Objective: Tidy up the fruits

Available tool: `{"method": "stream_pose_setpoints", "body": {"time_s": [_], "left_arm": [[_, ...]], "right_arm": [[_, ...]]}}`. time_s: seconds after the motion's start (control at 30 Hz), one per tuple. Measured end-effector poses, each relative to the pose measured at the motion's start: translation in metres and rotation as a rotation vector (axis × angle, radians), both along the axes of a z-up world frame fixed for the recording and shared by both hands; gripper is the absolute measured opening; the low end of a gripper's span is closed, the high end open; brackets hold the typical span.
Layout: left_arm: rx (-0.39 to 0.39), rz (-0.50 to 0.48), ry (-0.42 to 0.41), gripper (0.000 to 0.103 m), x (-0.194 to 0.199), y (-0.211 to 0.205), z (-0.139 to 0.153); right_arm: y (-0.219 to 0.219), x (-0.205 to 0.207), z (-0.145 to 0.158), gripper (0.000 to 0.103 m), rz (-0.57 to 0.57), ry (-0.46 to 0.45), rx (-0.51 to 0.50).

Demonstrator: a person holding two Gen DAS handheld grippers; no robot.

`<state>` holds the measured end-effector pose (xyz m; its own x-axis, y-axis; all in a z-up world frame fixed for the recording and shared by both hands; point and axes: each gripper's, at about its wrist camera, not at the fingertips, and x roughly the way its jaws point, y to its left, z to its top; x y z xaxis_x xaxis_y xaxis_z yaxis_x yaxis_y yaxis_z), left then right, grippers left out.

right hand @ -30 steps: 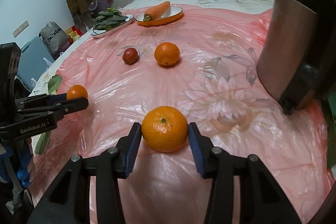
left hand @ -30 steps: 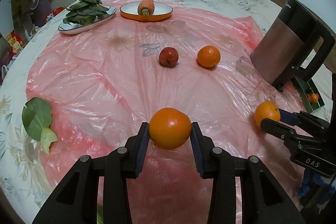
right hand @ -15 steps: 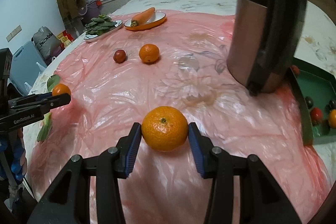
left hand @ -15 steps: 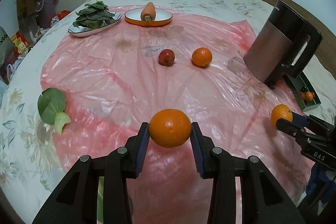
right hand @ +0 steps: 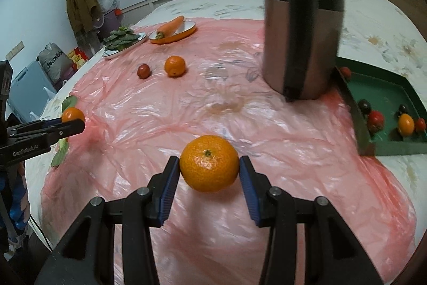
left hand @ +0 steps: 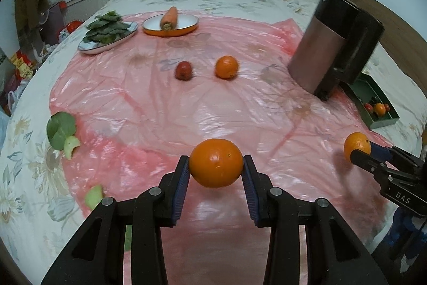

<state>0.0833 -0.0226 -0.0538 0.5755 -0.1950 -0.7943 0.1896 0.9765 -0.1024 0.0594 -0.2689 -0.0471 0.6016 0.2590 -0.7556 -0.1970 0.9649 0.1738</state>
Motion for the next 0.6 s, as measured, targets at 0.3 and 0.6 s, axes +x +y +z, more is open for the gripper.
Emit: {"method": "stream_pose_setpoints", "body": {"time_s": [0.3, 0.6], "left_arm": [[0.010, -0.124, 0.000, 0.034, 0.005, -0.076, 0.012], [0.008, -0.296, -0.015, 0.034, 0.019, -0.178, 0.025]], "right_arm": [[-0.063, -0.006, 0.007, 0.040, -0.103, -0.024, 0.006], [-0.145, 0.005, 0.019, 0.040, -0.226, -0.062, -0.006]]}}
